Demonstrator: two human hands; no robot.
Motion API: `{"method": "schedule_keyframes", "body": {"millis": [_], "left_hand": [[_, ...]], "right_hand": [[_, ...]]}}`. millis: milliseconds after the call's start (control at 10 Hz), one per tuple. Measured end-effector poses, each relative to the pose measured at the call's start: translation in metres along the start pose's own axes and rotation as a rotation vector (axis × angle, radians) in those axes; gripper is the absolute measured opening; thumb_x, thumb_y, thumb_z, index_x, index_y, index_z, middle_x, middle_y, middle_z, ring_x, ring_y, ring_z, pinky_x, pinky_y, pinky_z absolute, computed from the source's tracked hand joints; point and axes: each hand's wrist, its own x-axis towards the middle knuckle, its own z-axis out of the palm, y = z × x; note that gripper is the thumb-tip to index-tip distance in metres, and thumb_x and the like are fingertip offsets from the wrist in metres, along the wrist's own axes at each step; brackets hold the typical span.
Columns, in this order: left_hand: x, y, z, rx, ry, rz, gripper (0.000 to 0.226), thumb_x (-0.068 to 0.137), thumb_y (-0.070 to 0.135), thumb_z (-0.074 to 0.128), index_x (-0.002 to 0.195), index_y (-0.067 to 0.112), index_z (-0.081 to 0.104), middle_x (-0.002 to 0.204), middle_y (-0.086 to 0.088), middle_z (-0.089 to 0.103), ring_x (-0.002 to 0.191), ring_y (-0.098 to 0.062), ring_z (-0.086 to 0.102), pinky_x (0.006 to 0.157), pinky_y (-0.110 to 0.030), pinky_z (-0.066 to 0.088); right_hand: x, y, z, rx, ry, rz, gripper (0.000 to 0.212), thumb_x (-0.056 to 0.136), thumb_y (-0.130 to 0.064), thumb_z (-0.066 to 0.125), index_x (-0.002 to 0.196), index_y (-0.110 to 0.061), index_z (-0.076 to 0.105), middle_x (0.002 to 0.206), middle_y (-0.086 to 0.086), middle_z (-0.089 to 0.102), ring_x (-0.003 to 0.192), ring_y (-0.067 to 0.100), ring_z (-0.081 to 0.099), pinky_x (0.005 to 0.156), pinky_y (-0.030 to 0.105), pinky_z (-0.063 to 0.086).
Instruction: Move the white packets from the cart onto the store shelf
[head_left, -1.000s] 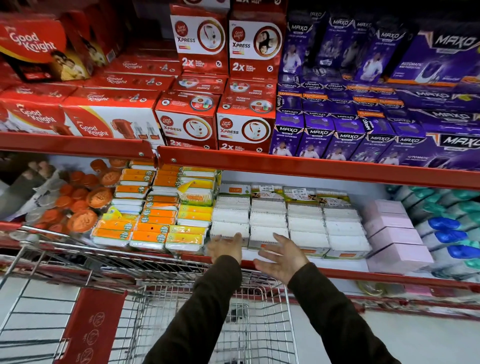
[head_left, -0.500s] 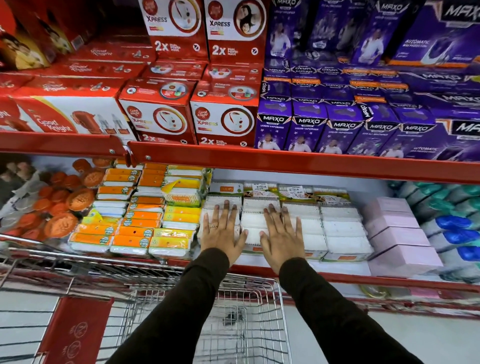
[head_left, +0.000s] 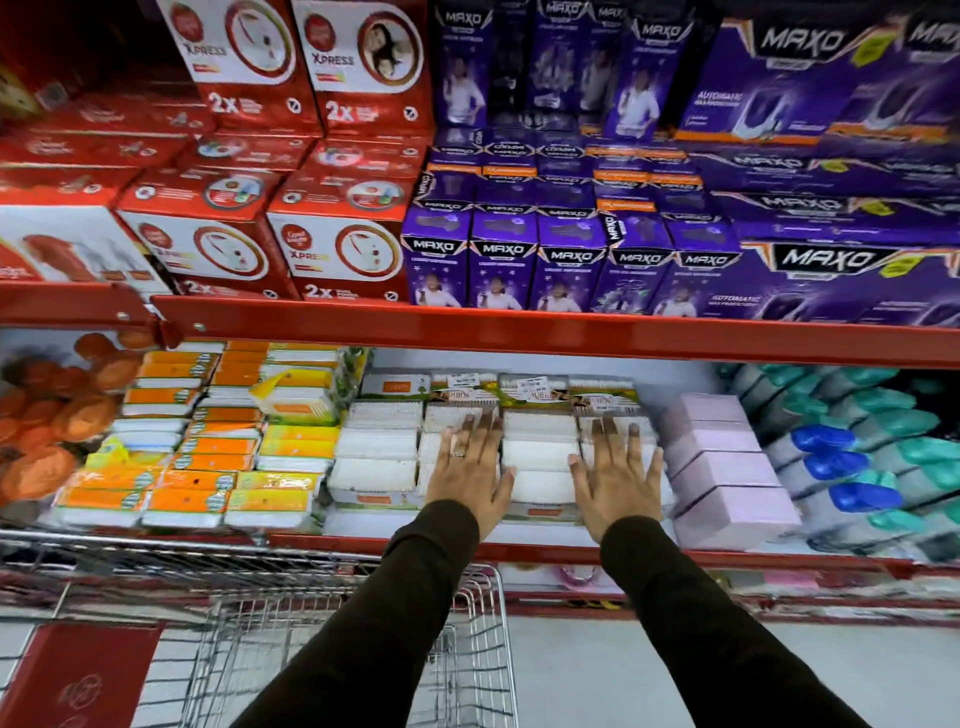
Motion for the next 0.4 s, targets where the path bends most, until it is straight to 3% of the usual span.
{"method": "schedule_keyframes", "body": {"millis": [100, 200, 400], "left_hand": [[-0.001, 0.005, 0.006, 0.033, -0.031, -0.027, 0.068, 0.102, 0.045, 0.022, 0.159, 0.016, -0.002, 0.168, -0.004, -0.006, 0.155, -0.022, -0.008, 0.126, -0.043, -0.005], [-0.004, 0.006, 0.000, 0.016, -0.037, -0.041, 0.067, 0.102, 0.045, 0.021, 0.159, 0.017, -0.003, 0.168, -0.003, -0.007, 0.155, -0.021, -0.009, 0.127, -0.044, -0.004], [-0.026, 0.020, -0.036, -0.038, 0.194, 0.012, 0.066, 0.100, 0.046, 0.016, 0.159, 0.019, 0.003, 0.168, -0.002, -0.002, 0.155, -0.020, -0.007, 0.126, -0.042, -0.007]], "right_hand": [[0.000, 0.006, 0.004, -0.013, -0.037, -0.010, 0.074, 0.095, -0.059, -0.001, 0.158, -0.021, -0.002, 0.168, 0.003, -0.005, 0.154, 0.026, -0.014, 0.121, 0.051, -0.012], [-0.002, 0.006, -0.004, 0.032, -0.054, -0.008, 0.070, 0.099, -0.056, 0.007, 0.159, -0.019, 0.002, 0.168, 0.005, -0.003, 0.154, 0.026, -0.013, 0.123, 0.052, -0.011], [-0.033, -0.011, -0.036, 0.084, 0.235, -0.175, 0.070, 0.098, -0.054, 0.010, 0.158, -0.019, 0.010, 0.168, 0.001, 0.004, 0.155, 0.024, -0.007, 0.124, 0.048, -0.009]]}}
